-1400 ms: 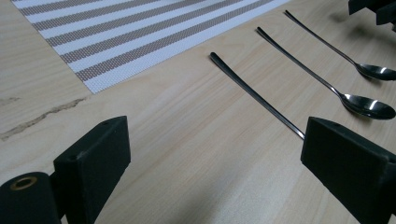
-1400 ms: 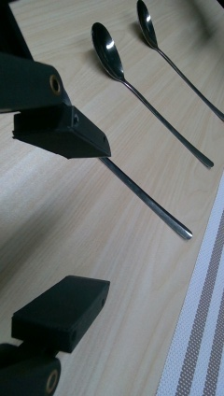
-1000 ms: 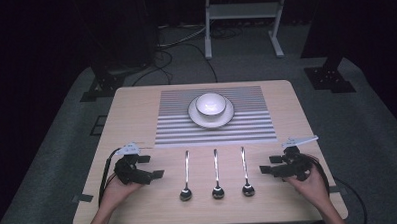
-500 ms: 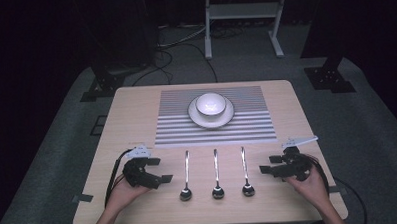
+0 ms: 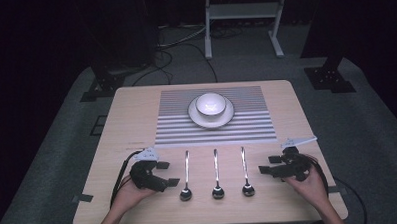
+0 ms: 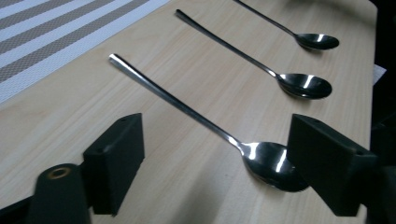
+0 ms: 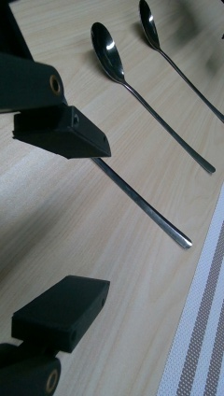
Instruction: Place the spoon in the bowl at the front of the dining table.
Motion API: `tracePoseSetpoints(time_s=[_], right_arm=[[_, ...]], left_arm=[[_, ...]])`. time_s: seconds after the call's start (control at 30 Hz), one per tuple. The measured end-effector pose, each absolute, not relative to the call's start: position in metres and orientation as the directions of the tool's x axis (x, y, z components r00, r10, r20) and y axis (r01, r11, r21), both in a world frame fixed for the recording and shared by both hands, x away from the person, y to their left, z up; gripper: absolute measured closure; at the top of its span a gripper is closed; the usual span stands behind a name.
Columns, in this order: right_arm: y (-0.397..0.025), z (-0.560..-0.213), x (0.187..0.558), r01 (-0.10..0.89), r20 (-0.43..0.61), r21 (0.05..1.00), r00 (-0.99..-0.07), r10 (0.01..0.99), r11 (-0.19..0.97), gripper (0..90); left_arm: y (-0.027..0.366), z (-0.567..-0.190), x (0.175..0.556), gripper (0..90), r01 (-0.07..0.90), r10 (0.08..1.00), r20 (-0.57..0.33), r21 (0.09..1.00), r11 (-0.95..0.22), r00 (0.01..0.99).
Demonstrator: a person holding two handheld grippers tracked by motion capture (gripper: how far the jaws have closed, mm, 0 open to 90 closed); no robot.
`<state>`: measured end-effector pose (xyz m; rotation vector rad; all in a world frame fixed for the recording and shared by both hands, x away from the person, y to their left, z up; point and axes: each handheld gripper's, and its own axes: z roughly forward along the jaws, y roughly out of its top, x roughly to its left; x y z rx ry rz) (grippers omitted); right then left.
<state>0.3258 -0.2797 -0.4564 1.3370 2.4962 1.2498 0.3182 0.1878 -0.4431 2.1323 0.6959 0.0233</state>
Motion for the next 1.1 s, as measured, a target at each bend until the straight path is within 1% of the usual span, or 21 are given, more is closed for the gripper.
tracePoseSetpoints(time_s=[0.17,0.23,0.3,0.47,0.57,0.67,0.77,0.93,1.1], right_arm=[[-0.278,-0.457,0.325,0.677,0.309,0.668,-0.629,0.713,0.308,28.7],[-0.277,-0.456,0.325,0.676,0.308,0.668,-0.631,0.713,0.310,28.7],[-0.276,-0.456,0.325,0.675,0.304,0.668,-0.632,0.713,0.313,28.7],[-0.275,-0.456,0.325,0.672,0.302,0.670,-0.635,0.711,0.315,28.7],[-0.275,-0.456,0.325,0.672,0.302,0.671,-0.635,0.711,0.314,28.7],[-0.275,-0.456,0.325,0.672,0.302,0.671,-0.634,0.712,0.314,28.7],[-0.273,-0.456,0.325,0.671,0.300,0.670,-0.636,0.711,0.317,28.7],[-0.271,-0.455,0.325,0.668,0.299,0.672,-0.640,0.708,0.320,28.7],[-0.271,-0.456,0.325,0.670,0.302,0.669,-0.640,0.707,0.321,28.7]], left_arm=[[0.183,-0.444,0.316,25.0,0.459,0.463,-0.227,0.745,-0.485,0.857],[0.180,-0.444,0.315,25.7,0.454,0.452,-0.228,0.743,-0.491,0.862],[0.179,-0.445,0.315,30.4,0.457,0.430,-0.251,0.746,-0.485,0.867],[0.172,-0.446,0.312,38.5,0.435,0.401,-0.241,0.739,-0.514,0.884],[0.168,-0.446,0.309,45.3,0.418,0.377,-0.237,0.739,-0.528,0.896],[0.164,-0.447,0.307,56.4,0.400,0.346,-0.234,0.730,-0.555,0.908],[0.160,-0.448,0.304,63.5,0.383,0.318,-0.233,0.716,-0.583,0.919],[0.156,-0.451,0.302,68.8,0.359,0.283,-0.228,0.698,-0.620,0.931],[0.153,-0.454,0.299,69.7,0.355,0.273,-0.231,0.683,-0.639,0.934]])
